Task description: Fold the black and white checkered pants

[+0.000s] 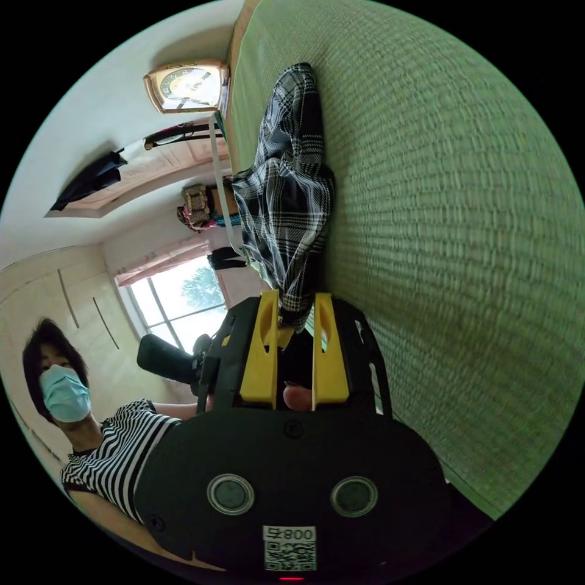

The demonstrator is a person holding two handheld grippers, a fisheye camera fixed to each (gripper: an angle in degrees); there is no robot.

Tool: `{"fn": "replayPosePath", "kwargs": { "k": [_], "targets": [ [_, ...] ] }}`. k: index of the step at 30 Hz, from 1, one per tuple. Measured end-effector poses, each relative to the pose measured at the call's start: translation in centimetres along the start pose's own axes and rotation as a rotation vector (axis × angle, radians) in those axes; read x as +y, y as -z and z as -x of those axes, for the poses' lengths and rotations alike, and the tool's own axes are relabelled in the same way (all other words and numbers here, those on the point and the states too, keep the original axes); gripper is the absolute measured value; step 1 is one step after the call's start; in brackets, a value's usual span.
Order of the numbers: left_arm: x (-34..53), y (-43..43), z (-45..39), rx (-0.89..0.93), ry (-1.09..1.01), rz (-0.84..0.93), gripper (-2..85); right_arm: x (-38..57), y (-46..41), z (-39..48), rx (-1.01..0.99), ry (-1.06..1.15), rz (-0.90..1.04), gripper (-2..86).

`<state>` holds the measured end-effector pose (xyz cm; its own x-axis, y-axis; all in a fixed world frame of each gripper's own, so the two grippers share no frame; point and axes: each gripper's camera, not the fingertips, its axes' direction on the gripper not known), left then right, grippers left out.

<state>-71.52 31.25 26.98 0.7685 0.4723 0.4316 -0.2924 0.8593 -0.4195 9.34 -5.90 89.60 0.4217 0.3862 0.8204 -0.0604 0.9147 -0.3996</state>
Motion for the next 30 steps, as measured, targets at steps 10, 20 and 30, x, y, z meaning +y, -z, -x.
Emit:
{"fn": "replayPosePath", "kwargs": {
  "k": [10, 20, 30],
  "targets": [
    [8.3, 1.0, 15.4, 0.469, 0.584, -0.215, 0.6, 0.6, 2.9, 1.3, -0.047, 0.083, -0.011, 1.6],
    [17.0, -3.5, 25.0, 0.992, 1.134, -0.622, 5.9, 2.3, 6.8, 4.6, -0.074, 0.195, -0.013, 0.8],
    [13.9, -5.6, 28.4, 1.033, 1.368, -0.659, 13.7, 5.8, 10.3, 4.9, -0.066, 0.260, -0.021, 0.7]
  ]
}}
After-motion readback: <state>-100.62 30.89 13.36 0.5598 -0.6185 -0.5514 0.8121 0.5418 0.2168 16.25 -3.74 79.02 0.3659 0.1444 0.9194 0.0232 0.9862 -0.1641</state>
